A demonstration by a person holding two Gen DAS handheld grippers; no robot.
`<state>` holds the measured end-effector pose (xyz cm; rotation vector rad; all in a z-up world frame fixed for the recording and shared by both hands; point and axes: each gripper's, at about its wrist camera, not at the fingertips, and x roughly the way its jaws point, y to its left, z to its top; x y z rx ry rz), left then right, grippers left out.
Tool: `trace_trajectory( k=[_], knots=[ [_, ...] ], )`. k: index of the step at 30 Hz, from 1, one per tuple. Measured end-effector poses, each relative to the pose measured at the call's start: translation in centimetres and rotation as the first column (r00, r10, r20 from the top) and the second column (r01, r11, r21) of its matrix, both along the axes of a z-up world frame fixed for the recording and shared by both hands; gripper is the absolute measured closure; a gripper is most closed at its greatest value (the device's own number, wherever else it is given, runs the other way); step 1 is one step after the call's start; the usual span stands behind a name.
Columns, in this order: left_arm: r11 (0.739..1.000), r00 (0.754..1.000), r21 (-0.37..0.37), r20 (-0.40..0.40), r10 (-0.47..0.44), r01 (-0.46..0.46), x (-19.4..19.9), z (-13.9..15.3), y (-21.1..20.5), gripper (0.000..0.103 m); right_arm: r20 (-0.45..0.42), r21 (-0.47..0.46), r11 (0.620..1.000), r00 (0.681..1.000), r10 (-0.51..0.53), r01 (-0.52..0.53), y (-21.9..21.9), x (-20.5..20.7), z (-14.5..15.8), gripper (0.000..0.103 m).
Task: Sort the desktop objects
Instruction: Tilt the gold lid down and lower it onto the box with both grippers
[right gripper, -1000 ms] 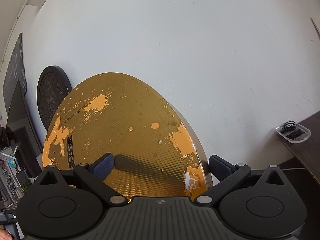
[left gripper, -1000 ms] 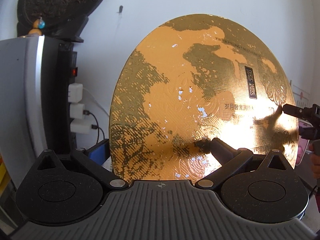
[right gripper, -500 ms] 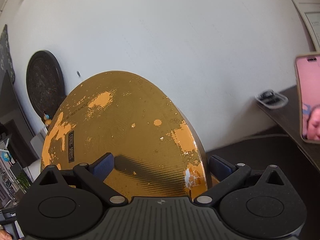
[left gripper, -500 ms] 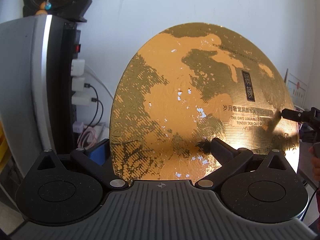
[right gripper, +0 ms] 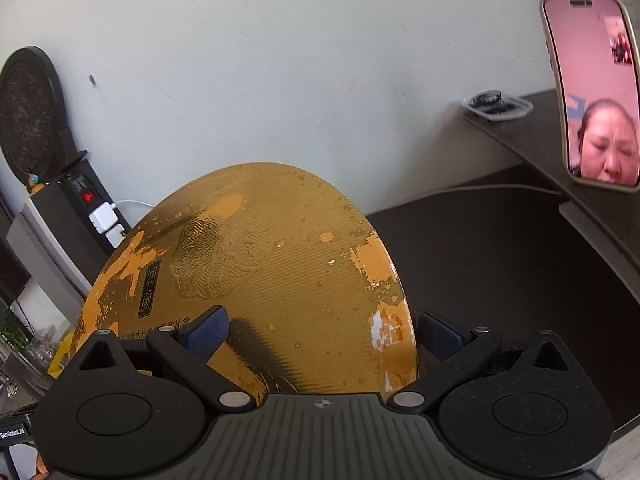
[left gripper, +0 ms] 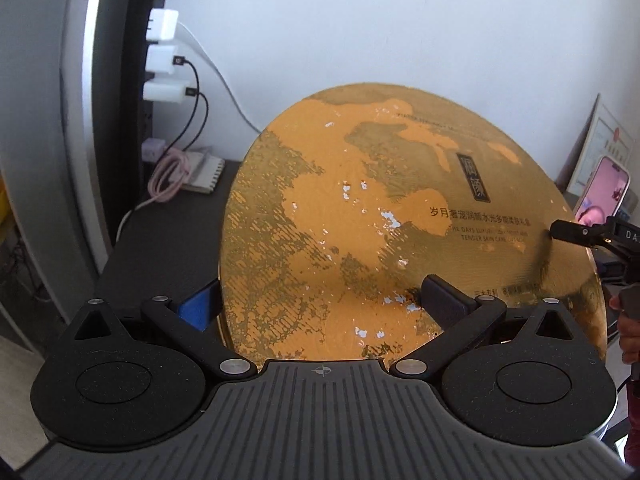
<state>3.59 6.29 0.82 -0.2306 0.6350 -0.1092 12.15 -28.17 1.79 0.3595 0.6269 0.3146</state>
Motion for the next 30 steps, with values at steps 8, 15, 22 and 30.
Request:
trace_trajectory(
  k=[8,15,22,30],
  knots=[
    [1.000,1.000,0.023,-0.016,0.013,-0.013,3.2,0.0,0.9,0.000,-0.046,0.008,1.000,0.999,-0.016,0.016,0.9,2.1,-1.7,0.001],
    [1.000,0.999,0.016,-0.037,0.025,-0.025,4.8,-0.6,1.2,0.000,-0.112,-0.009,1.000,0.994,-0.009,0.008,1.7,4.5,-2.1,0.001],
    [0.999,0.998,0.005,-0.055,0.035,-0.035,5.5,-1.2,1.4,0.000,-0.117,-0.043,0.999,0.993,-0.001,-0.004,2.0,4.9,-2.2,0.001],
    [0.999,0.996,-0.007,-0.078,0.045,-0.045,6.4,-2.0,1.6,0.000,-0.119,-0.046,0.999,0.993,-0.011,0.006,2.4,5.0,-2.8,0.001]
  ],
)
